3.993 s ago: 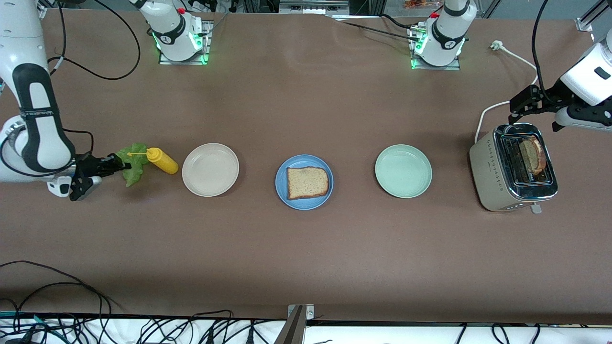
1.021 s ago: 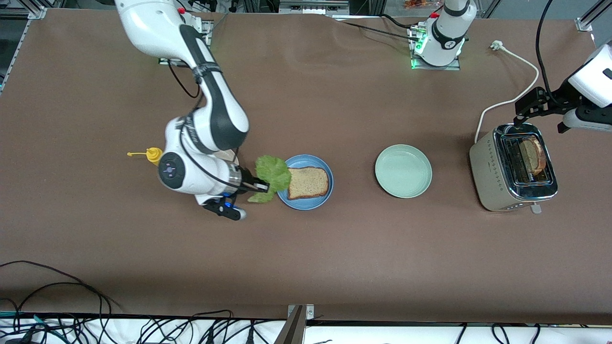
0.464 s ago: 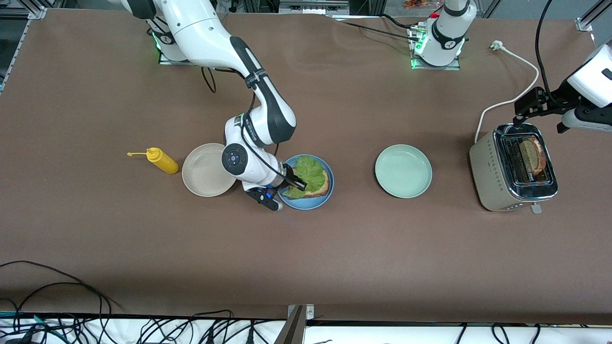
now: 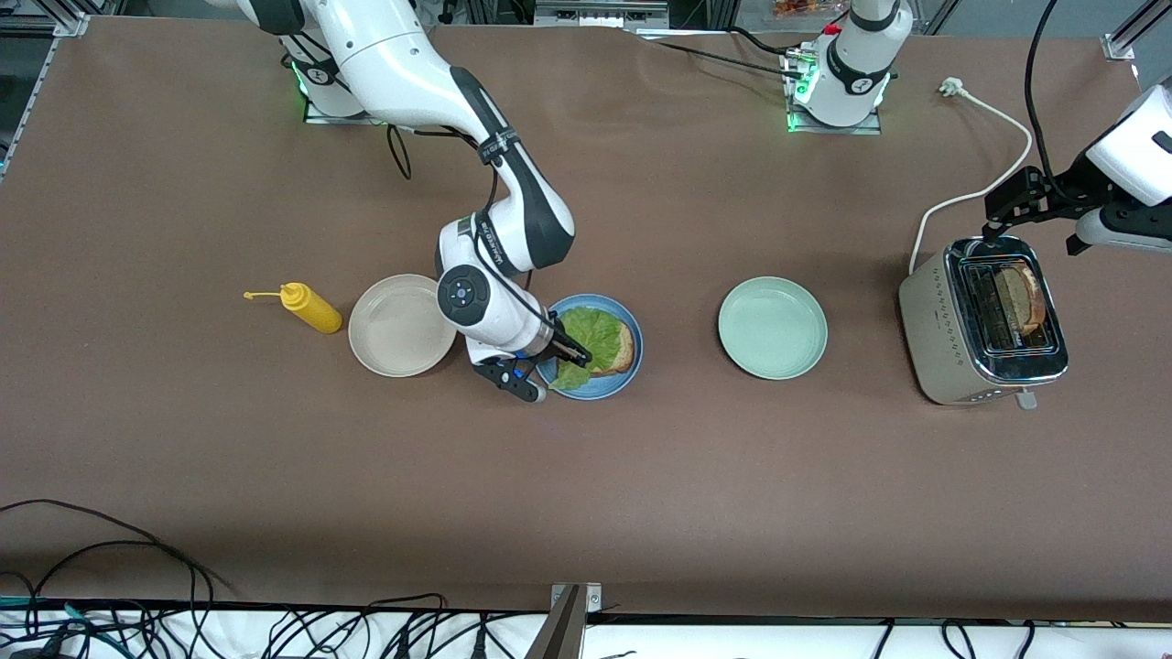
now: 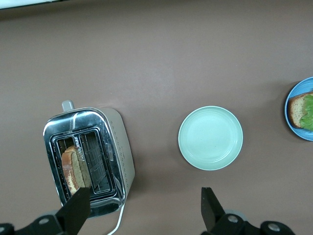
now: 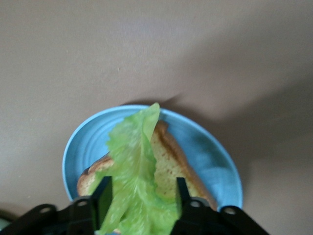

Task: Make sandwich in blue plate with both arms
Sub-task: 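Release the lettuce onto the toast and raise the right gripper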

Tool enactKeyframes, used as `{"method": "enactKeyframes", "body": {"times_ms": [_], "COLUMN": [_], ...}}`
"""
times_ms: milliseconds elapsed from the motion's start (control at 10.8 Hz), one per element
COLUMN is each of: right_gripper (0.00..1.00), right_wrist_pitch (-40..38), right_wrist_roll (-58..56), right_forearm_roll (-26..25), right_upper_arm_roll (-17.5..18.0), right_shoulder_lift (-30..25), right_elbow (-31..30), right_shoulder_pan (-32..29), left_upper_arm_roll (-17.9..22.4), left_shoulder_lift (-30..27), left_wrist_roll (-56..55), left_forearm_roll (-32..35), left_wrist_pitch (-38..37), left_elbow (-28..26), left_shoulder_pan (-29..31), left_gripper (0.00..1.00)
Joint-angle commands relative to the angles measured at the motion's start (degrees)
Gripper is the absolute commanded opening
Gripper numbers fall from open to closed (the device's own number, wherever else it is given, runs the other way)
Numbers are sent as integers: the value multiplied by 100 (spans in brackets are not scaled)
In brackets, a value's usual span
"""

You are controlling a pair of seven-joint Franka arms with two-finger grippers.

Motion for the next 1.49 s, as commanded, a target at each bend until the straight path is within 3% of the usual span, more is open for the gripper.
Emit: {"method": "enactKeyframes", "body": {"times_ms": [0, 279, 557, 929, 1207, 1393], "right_gripper": [100, 100, 100, 100, 100, 100], "right_wrist_pitch": [-102, -1049, -2148, -3248, -3784, -3742], "right_wrist_roll": [101, -83, -1335, -3420, -4309, -4671], "right_forearm_roll": [-667, -1561, -2363, -2321, -2312, -2364], "right_upper_arm_roll": [-186, -529, -1011, -1952, -2322, -2341], "right_shoulder_lift": [-213, -713, -1135, -1619, -1787, -2258], "right_elbow": [-51, -24, -33, -59, -95, -523], "right_shoulder_pan": [85, 85, 76, 76, 50, -20], "left_upper_arm_roll": [-34, -34, -34, -34, -34, -34], "left_shoulder_lift": [-2, -2, -2, -2, -2, -11], "left_wrist_roll": [69, 69, 60, 52, 52, 52], "left_forearm_roll": [-42, -33, -33, -24, -24, -24], "left_wrist_pitch": [13, 13, 13, 13, 13, 13], "left_elbow": [36, 36, 36, 36, 27, 9], "left_shoulder_pan": [17, 17, 17, -1, -1, -1], "left_gripper": [100, 100, 100, 100, 100, 100]}}
